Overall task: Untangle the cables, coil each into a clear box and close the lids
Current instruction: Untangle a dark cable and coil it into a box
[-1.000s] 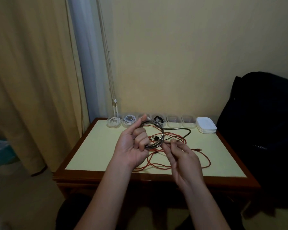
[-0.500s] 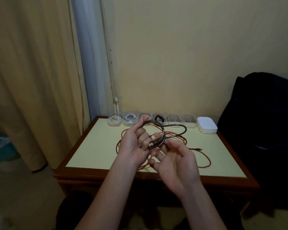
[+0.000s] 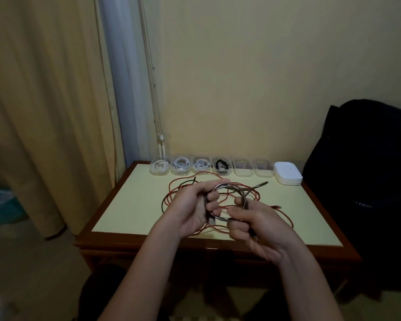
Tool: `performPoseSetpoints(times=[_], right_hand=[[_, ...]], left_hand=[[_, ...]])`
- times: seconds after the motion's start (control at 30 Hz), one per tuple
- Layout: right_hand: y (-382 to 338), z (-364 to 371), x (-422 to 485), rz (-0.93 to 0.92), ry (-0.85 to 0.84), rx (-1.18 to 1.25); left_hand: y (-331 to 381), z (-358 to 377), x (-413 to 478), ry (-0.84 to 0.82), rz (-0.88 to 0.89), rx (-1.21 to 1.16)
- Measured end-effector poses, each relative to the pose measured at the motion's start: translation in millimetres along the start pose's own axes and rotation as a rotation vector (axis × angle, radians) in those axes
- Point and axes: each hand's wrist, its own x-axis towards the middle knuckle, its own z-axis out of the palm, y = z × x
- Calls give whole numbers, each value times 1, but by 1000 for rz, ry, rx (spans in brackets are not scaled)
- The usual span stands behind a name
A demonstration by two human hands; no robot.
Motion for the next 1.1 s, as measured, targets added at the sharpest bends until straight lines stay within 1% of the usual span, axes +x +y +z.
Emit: performPoseSetpoints(times=[0.07, 0.13, 0.23, 0.33, 0.4, 0.47, 0.53, 0.63, 0.73, 0.9, 1.03, 1.1], right_hand=[[3, -4, 2, -26, 5, -176], [8, -7, 6, -78, 38, -387], [10, -13, 8, -223, 121, -648], [6, -20, 4, -405, 158, -997], [4, -26, 4, -529, 255, -1175], [3, -37, 6, -605, 385, -1290], [4, -52, 11, -660, 460, -1362], [0, -70, 15, -750, 546, -1403], [-3, -76, 15, -822, 598, -1454], [6, -78, 16, -699, 514, -1452], [12, -68, 15, -725, 486, -1415], [16, -62, 16, -685, 498, -1369]], left_hand=[[1, -2, 1, -48, -81, -50], [-1, -1, 4, -31, -84, -90], [-2, -2, 7, 60, 10, -173], [7, -9, 6, 133, 112, -270], [15, -16, 3, 171, 164, -317], [23, -22, 0, 200, 191, -350], [29, -26, -3, 206, 200, -367], [29, -24, -5, 192, 174, -372], [26, -18, -7, 168, 173, -417], [28, -13, -7, 146, 192, -463], [24, -11, -8, 135, 183, -536], [21, -8, -8, 126, 181, -546]])
